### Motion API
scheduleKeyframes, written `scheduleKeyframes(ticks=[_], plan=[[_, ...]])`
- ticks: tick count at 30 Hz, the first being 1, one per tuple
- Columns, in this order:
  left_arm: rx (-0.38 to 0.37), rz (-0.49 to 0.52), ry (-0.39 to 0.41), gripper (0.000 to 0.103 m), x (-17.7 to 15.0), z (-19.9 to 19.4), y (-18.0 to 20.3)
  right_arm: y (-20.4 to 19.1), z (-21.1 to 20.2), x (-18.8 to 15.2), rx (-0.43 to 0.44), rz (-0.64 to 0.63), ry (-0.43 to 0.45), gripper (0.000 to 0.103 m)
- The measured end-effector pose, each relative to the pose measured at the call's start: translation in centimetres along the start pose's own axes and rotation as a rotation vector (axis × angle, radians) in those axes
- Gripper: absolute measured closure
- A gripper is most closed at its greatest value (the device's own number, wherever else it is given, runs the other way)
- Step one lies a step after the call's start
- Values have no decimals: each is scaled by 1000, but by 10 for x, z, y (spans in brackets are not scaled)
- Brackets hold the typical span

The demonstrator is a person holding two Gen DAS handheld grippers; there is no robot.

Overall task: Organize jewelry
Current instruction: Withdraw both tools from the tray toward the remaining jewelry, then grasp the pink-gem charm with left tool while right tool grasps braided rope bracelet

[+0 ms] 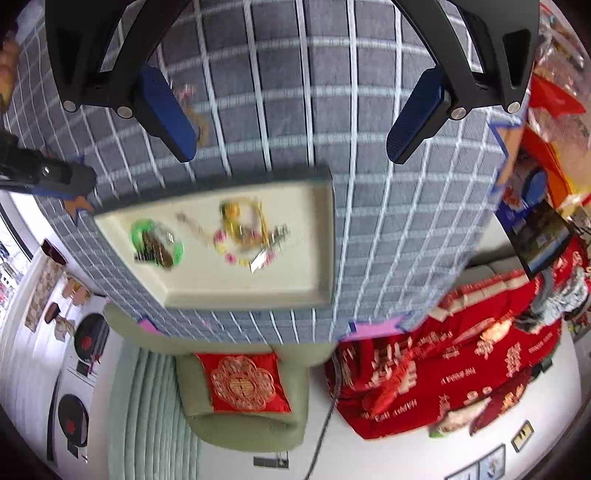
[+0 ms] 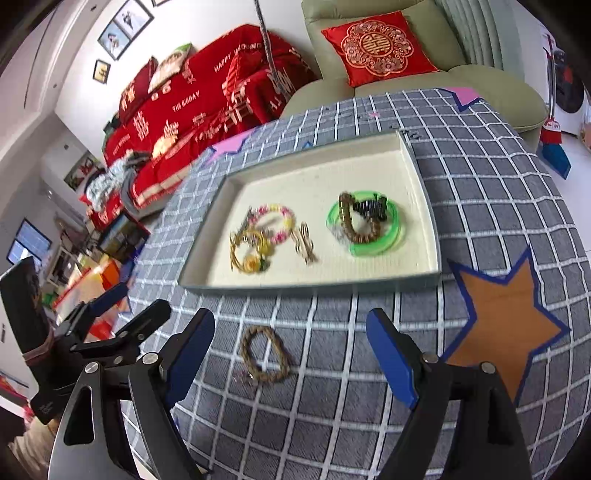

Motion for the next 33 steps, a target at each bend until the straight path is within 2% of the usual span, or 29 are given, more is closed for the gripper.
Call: scheduleKeyframes(ticks=[9, 13, 16, 20, 25, 27, 33], plan=[[-7, 46, -70, 0, -31, 25, -6, -12, 30, -27, -157, -152, -63, 17], [-22, 49, -87, 0, -37, 35, -7, -15, 41, -31, -164, -177, -88, 17], [-17, 67, -85, 0, -41, 22, -4, -17, 45, -31, -162, -181, -99, 26], [-14, 90, -80, 0, -47, -2, 1, -20, 53, -32, -160, -192, -122, 42], [-15, 96, -82, 0, -56, -56, 3, -27, 61, -36, -171, -237, -141, 47], [-17, 101, -83, 0, -57, -56, 5, -30, 65, -38, -182, -256, -153, 55], [-24, 112, -86, 0, -57, -56, 10, -34, 69, -39, -234, -313, -152, 64]])
Point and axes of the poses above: each gripper's, at about its wrist camera, not at the fingertips, and z roughly the way its jaws point, y to its right, x to its top, the point moved 4 cm from there along z, roughly the way its jaws point, and after that the axes turned 4 degrees about z, right-handed, at the moved point
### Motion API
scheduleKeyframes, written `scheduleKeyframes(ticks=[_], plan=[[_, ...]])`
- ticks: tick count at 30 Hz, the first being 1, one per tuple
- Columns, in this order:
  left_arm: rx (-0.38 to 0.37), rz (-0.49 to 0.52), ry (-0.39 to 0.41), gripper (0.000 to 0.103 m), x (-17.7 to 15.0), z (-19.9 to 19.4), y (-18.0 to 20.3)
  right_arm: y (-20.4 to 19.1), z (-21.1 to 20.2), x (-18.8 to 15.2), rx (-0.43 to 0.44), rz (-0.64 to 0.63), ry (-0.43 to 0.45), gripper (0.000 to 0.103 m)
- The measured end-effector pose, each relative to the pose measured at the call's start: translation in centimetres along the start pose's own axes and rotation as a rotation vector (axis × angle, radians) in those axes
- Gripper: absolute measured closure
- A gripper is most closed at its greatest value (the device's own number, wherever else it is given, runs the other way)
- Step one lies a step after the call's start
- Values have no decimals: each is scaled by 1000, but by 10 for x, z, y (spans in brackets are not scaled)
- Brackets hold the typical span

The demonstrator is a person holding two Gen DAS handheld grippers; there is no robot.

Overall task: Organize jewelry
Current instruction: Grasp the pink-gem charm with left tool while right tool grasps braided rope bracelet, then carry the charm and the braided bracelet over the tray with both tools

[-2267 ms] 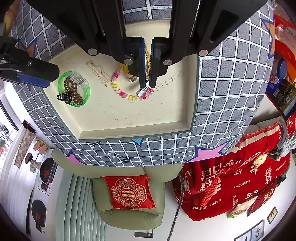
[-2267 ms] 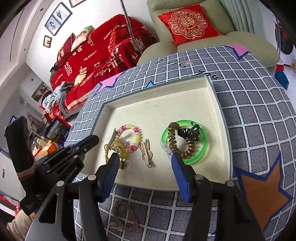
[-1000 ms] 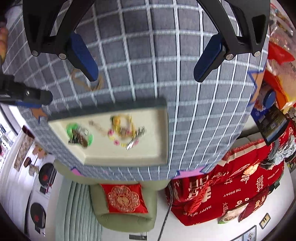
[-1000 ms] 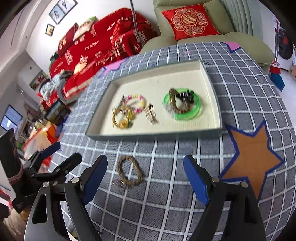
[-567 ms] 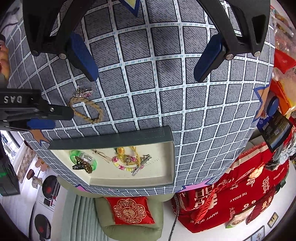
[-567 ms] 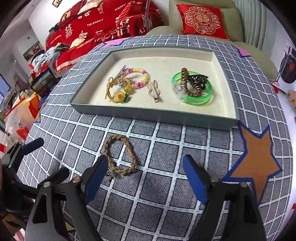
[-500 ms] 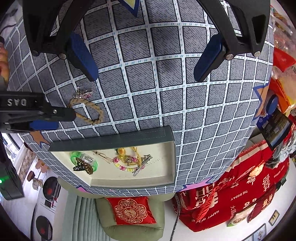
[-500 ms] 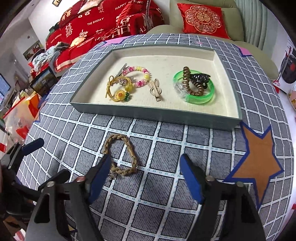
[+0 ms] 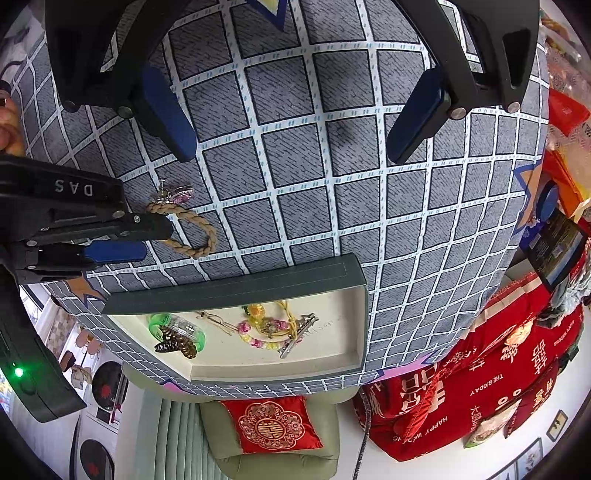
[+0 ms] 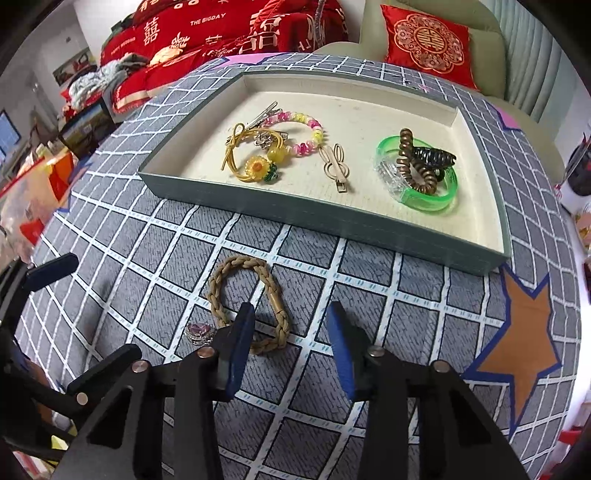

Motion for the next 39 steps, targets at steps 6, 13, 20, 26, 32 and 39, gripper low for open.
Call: scheduleKeyframes(ticks=[6, 13, 20, 26, 32, 39], plan=[[-5, 14, -5, 0, 2, 0, 6, 0, 0, 0, -27, -22, -1, 96], [-34, 56, 6, 0, 7, -1, 19, 9, -2, -2, 26, 36, 11, 96], [-78, 130, -3, 20, 16, 1, 40, 16, -10, 1, 26, 58, 35, 96], [-115, 176, -8, 20, 17, 5, 54, 23, -9, 2, 36, 83, 31, 96], [-164, 186, -13, 43, 20, 6, 61, 28, -8, 0, 57, 108, 25, 96], [-170, 208, 2, 62, 19, 2, 68, 28, -9, 0, 61, 111, 25, 97]])
Point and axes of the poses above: each gripper's, at about its wrist camera, not at the fingertips, and z roughly the way its jaws point, y to its right, x to its top, the point moved 4 cm from there along z, roughly the way its jaws point, and after that the axes turned 4 degrees about z, right-handed, at the moved point
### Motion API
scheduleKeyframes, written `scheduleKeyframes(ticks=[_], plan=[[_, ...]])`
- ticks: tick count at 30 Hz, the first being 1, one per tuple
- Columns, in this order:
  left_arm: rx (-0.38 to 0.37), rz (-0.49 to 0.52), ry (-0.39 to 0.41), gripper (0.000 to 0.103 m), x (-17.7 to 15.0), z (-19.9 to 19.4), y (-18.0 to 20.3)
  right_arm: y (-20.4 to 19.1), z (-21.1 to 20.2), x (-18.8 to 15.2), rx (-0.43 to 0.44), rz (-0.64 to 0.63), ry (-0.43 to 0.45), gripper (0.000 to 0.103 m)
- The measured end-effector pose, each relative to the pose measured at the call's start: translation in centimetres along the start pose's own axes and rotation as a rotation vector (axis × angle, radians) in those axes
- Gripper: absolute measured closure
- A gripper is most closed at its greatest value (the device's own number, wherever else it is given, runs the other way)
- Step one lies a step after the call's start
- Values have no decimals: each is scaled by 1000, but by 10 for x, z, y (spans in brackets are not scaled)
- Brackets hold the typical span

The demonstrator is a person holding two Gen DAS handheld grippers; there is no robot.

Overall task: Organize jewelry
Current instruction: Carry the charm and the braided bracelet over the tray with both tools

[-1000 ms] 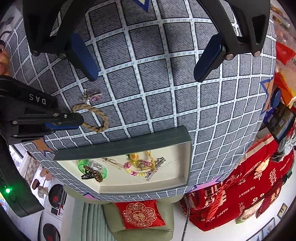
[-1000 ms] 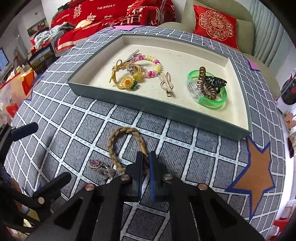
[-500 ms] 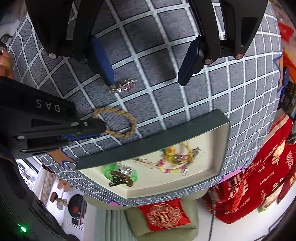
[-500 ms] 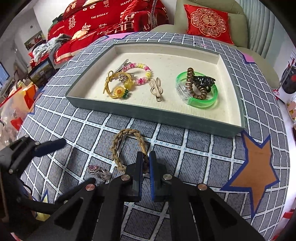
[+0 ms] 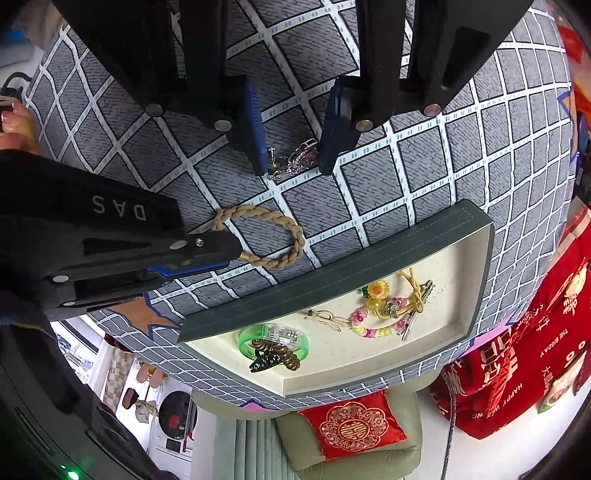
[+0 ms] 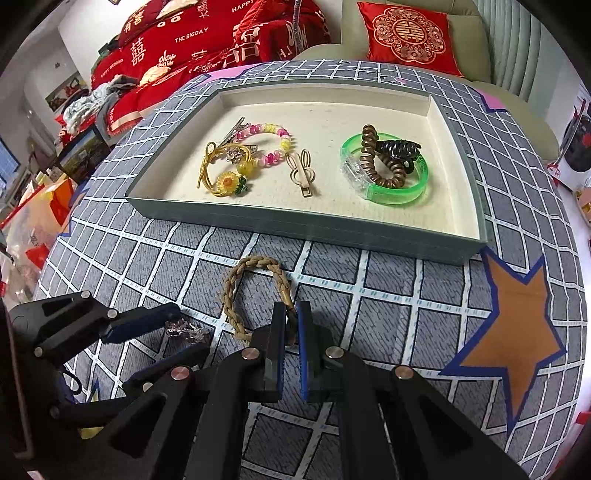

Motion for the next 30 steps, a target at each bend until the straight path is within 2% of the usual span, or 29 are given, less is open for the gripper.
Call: scheduleKeyframes(ticks=[2, 3, 4, 7, 16, 30], plan=[[-5, -20, 7, 64, -1, -3, -2, 0, -1, 0, 1, 0, 1, 97], [-7, -30, 10, 69, -1, -3, -4, 0, -1, 0, 1, 1, 2, 97], [-12, -44, 18, 77, 0, -5, -7, 1, -2, -1, 2, 3, 4, 97], [-13, -78, 31, 77, 2, -10, -15, 1, -6, -1, 13, 9, 10, 97], [-4, -97, 45, 77, -1, -18, -21, 1, -20, 1, 20, 7, 37, 97], [15, -162, 138, 77, 28, -54, -41, 0, -48, 19, 53, 26, 101, 97]])
Point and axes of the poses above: each gripper's, at about its wrist camera, not at the fingertips, and z roughly the way its jaws point, y to its right, x to its top, the point moved 4 cm from there along z, roughly the way its jaws point, and after that the axes turned 4 degrees about z, right-handed, at the moved point
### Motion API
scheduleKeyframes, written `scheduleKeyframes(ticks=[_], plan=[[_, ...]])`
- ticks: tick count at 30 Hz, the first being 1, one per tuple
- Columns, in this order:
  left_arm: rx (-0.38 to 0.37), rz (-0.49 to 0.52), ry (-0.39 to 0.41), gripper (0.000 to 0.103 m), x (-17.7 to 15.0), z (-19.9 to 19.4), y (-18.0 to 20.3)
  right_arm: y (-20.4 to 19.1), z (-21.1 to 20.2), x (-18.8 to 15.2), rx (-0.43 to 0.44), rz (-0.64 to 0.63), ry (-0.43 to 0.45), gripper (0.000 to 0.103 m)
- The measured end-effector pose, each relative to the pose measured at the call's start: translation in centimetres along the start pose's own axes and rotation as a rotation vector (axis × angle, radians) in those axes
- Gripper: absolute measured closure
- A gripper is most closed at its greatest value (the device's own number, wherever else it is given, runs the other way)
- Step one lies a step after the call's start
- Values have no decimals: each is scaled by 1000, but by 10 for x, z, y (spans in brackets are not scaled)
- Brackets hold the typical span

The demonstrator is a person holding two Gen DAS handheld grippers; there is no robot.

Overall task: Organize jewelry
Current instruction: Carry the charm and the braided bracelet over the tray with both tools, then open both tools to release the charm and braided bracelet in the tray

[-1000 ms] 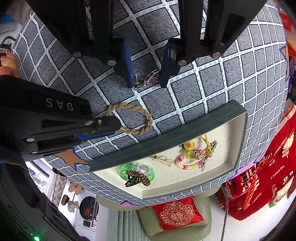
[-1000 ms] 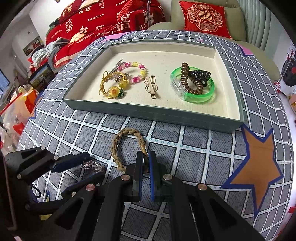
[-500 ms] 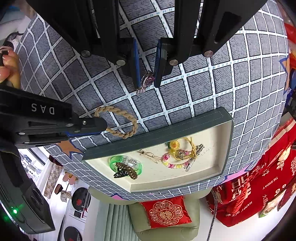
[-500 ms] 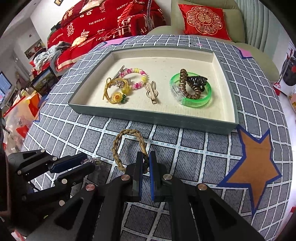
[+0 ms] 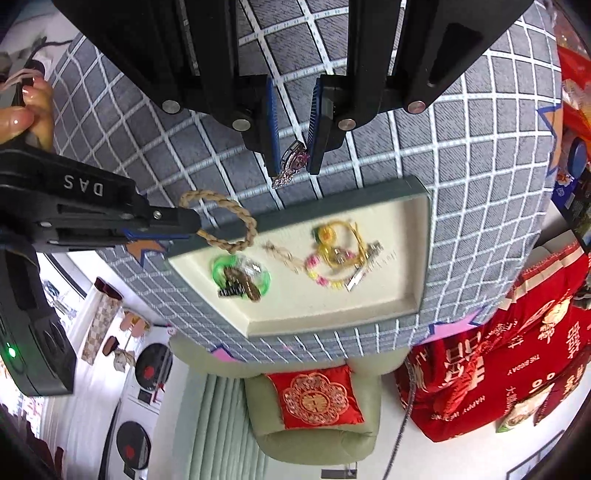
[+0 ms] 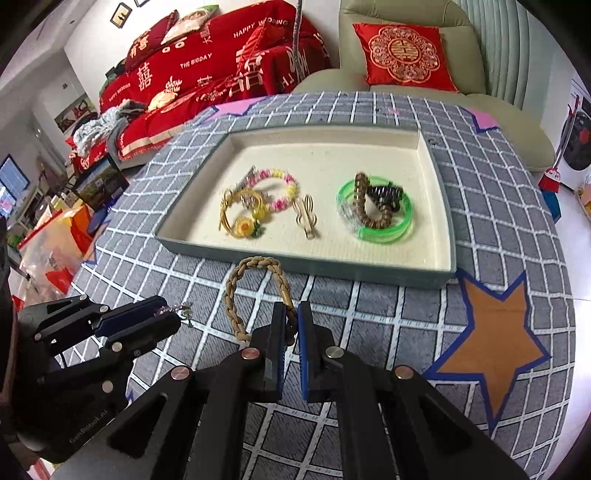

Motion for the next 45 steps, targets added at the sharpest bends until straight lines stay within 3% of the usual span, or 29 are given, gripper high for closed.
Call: scheduleKeyframes(ticks=[19, 28, 35, 45], plan=[[63, -54, 60, 77, 56, 11, -32, 9, -13, 60, -14, 13, 74, 97], [90, -97, 48, 77, 77, 51, -47, 36, 18, 80, -33, 92, 64, 97], [128, -71, 9, 77, 76, 84, -44, 42, 50, 80, -49, 107, 31, 97], [179, -29, -18, 77, 70, 98, -39, 46, 72, 76, -43, 118, -9, 96]])
Point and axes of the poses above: each gripper's, at about its wrist camera, not at the fingertips, and z roughly the way its jaws point, y to its right, x to its top, the point moved 4 cm from there along z, roughly the way its jaws point, and after that the axes turned 4 degrees about z, right-handed, at the moved point
